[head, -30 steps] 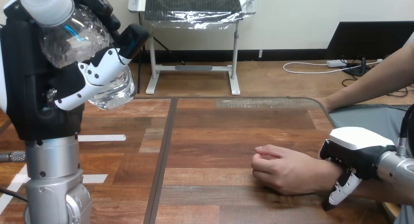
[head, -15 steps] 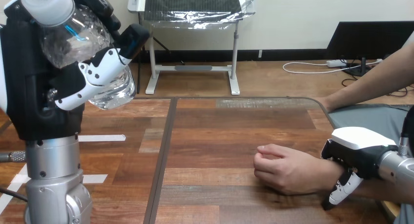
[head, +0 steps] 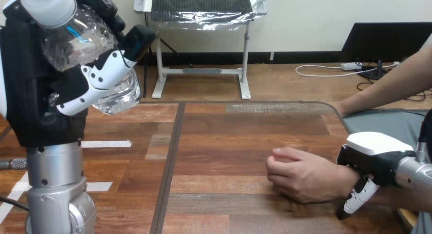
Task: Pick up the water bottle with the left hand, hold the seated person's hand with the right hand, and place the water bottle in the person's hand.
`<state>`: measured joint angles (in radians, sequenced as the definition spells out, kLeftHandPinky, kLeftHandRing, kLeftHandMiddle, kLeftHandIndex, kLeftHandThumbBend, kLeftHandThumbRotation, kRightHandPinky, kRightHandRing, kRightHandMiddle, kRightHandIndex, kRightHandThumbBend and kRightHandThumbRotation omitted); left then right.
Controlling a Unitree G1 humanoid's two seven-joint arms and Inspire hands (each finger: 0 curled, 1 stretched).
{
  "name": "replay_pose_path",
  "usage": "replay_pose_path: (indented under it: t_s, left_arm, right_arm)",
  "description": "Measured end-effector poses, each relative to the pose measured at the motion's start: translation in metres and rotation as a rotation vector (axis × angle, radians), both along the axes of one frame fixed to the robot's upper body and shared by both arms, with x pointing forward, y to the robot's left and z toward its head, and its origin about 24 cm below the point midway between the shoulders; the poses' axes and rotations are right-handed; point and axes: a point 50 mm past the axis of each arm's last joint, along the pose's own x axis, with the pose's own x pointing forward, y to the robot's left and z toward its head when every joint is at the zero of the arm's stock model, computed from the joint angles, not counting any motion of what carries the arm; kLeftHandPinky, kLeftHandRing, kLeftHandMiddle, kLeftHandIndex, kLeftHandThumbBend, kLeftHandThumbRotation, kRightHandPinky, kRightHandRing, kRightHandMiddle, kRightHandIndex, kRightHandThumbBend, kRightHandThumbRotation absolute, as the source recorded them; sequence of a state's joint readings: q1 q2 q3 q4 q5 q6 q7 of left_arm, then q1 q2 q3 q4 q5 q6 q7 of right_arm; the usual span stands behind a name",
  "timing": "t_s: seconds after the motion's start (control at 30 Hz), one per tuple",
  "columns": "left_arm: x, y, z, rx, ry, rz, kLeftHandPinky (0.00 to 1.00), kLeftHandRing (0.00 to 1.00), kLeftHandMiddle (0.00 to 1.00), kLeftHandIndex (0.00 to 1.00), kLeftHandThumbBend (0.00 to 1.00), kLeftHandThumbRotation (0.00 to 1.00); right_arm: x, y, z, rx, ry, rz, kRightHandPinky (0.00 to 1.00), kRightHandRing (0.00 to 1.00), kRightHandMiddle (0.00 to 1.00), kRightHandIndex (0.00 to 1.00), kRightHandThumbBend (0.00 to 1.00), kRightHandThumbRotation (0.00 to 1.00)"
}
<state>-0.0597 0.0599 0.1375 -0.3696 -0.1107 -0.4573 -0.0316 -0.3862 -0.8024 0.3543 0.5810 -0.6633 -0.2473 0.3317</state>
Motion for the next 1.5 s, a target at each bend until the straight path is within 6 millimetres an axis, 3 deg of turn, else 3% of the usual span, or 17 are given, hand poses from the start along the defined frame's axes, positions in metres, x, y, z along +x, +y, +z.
replay_pose_path:
  t_s: [0.33, 0.83, 1.5]
  left_arm:
    - [0.002, 0.0, -0.003, -0.006, 0.016, -0.004, 0.2, 0.27, 0.34, 0.38, 0.66, 0.0]
    - [0.01, 0.0, -0.017, -0.012, 0.068, -0.005, 0.21, 0.28, 0.35, 0.38, 0.65, 0.0]
    - [0.022, -0.01, -0.036, -0.002, 0.141, -0.025, 0.21, 0.29, 0.35, 0.38, 0.63, 0.0]
  right_arm:
    - [0.0, -0.001, 0.002, 0.023, -0.004, -0.008, 0.1, 0.17, 0.24, 0.28, 0.91, 0.21]
    - [-0.003, -0.006, 0.008, 0.072, -0.002, -0.034, 0.19, 0.24, 0.32, 0.33, 0.92, 0.22]
    - [0.002, -0.006, 0.024, 0.136, -0.043, -0.05, 0.19, 0.24, 0.32, 0.33, 0.91, 0.23]
